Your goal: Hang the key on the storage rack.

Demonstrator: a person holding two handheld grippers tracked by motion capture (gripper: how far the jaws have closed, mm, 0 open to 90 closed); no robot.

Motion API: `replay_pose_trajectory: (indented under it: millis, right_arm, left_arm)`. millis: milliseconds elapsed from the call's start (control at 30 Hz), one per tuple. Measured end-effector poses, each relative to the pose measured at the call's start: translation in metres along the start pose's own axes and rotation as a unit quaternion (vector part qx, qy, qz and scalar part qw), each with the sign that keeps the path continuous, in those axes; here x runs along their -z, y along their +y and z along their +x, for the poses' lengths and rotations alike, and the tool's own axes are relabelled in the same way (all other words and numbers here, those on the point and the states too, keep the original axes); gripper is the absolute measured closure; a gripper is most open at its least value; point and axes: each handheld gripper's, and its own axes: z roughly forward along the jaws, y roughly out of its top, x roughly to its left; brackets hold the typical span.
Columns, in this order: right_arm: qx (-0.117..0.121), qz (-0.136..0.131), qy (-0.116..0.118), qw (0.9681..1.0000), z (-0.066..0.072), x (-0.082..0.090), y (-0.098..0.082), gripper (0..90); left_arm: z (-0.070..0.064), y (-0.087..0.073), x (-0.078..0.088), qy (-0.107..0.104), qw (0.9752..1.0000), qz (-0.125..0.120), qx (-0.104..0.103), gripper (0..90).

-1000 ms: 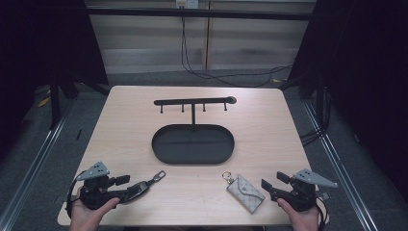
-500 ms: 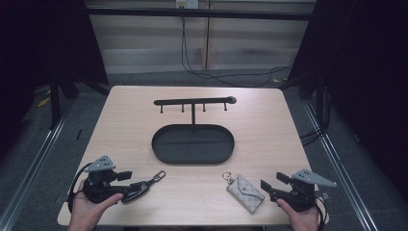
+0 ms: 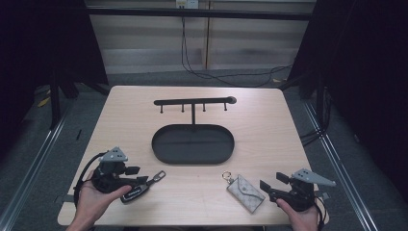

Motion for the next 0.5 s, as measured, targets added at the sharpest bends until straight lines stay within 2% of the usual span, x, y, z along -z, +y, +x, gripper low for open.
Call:
replay_pose_trajectory:
  millis: [33, 133, 167, 233, 300, 333, 400, 500]
  right_arm:
    - [0.000, 0.001, 0.000, 1.0000, 0.000, 0.000, 0.000, 23.5]
    - [0.000, 0.001, 0.000, 1.0000, 0.001, -0.001, 0.000, 23.5]
    - [0.000, 0.002, 0.000, 1.0000, 0.001, -0.001, 0.000, 23.5]
    - [0.000, 0.003, 0.000, 1.0000, 0.001, -0.001, 0.000, 23.4]
    - [0.001, 0.002, 0.000, 1.0000, 0.001, -0.001, 0.000, 23.4]
    - [0.001, 0.003, 0.000, 1.0000, 0.001, -0.001, 0.000, 23.4]
    - [0.002, 0.004, 0.000, 1.0000, 0.001, -0.002, 0.000, 23.4]
    - [0.004, 0.005, 0.001, 1.0000, 0.000, -0.002, 0.000, 23.4]
  left_arm:
    - [0.001, 0.002, -0.002, -0.005, 1.0000, 0.008, 0.000, 51.1]
    - [0.001, 0.009, -0.006, 0.005, 0.9992, 0.038, -0.005, 49.9]
    - [0.002, 0.011, -0.007, -0.002, 0.9990, 0.044, 0.002, 48.6]
    - [0.003, 0.015, -0.010, 0.003, 0.9978, 0.065, -0.005, 48.3]
    - [0.003, 0.017, -0.011, 0.004, 0.9975, 0.070, -0.006, 48.5]
    - [0.004, 0.020, -0.013, 0.016, 0.9969, 0.076, -0.003, 50.4]
    - [0.006, 0.024, -0.016, 0.030, 0.9960, 0.084, -0.009, 50.2]
    - [0.008, 0.027, -0.022, 0.020, 0.9944, 0.103, -0.012, 46.6]
